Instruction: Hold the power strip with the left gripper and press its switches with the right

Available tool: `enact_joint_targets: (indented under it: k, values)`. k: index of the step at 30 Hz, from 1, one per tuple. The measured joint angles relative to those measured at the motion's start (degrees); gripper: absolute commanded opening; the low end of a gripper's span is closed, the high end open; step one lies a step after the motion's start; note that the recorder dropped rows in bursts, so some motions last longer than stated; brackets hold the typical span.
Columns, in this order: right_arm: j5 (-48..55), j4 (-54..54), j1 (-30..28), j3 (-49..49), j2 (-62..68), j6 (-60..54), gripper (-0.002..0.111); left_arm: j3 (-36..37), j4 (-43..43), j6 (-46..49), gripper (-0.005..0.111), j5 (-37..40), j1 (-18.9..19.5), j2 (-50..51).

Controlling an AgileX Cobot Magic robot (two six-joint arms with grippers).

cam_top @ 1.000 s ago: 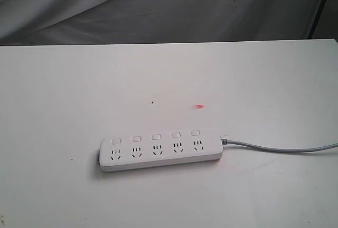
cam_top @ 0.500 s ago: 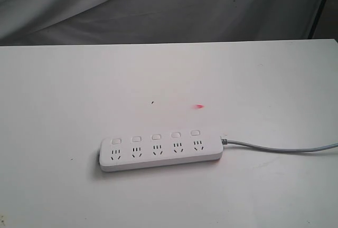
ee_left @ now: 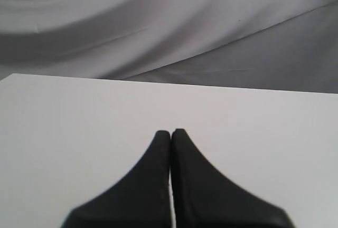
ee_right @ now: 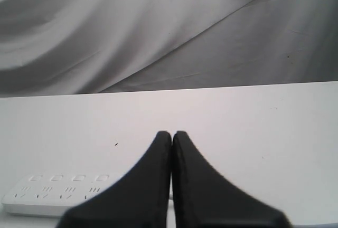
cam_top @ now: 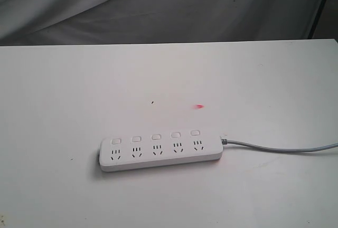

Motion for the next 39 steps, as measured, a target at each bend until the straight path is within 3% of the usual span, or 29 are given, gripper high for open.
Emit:
enact_joint_targets:
  k: [6,16,29,39]
  values:
    - [0.0,0.0,0.0,0.0,0.0,0.0,0.000,3.1,0.1,-0.1,0.000,-1.5,2.9,-2.1]
    - [0.0,0.0,0.0,0.0,0.0,0.0,0.000,4.0,0.1,-0.1,0.000,-2.8,3.0,-3.4]
    - [0.0,0.0,0.0,0.0,0.0,0.0,0.000,4.0,-0.7,0.1,0.000,5.1,3.0,-3.4]
    - [0.0,0.0,0.0,0.0,0.0,0.0,0.000,4.0,-0.9,5.7,0.000,5.7,3.0,-3.4]
